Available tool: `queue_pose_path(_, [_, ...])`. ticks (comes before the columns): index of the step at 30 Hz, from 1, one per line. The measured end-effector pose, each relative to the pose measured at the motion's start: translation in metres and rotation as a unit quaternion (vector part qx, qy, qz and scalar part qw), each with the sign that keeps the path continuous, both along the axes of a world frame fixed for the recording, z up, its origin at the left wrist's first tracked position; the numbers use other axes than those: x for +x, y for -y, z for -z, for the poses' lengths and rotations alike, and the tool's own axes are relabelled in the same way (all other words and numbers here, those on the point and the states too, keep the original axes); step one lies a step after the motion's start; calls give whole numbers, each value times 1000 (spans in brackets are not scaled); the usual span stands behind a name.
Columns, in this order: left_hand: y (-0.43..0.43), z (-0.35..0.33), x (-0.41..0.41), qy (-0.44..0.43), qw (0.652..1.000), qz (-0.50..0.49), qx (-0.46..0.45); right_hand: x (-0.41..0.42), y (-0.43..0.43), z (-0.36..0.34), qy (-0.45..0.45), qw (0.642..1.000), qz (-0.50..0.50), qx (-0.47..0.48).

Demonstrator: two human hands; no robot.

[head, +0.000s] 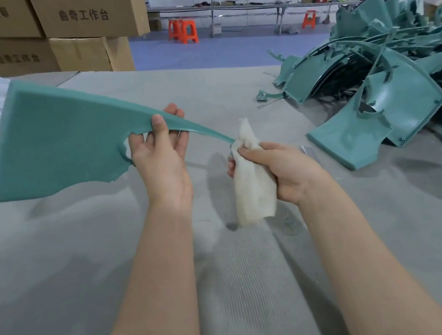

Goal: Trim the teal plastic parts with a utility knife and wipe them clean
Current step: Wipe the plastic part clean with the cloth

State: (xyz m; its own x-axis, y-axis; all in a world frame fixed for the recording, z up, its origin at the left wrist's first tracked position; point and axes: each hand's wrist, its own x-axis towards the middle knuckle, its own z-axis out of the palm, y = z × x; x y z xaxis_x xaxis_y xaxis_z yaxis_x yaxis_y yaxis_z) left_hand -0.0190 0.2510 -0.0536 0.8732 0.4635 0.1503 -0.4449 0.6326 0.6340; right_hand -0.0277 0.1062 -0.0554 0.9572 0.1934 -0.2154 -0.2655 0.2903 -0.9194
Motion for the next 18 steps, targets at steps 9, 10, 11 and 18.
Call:
queue_pose_path(9, [9,-1,0,-44,999,-21,-7,4,-13,8,60,981,111,-148])
queue_pose_path(10, [11,-1,0,-48,999,-20,-12,5,-11,9,50,985,111,-122])
queue_pose_path(11, [13,-1,0,-51,998,-18,-15,6,-9,9,38,990,105,-89])
queue_pose_path(18, [18,3,-1,-80,996,28,-36,8,9,7,51,992,109,-49])
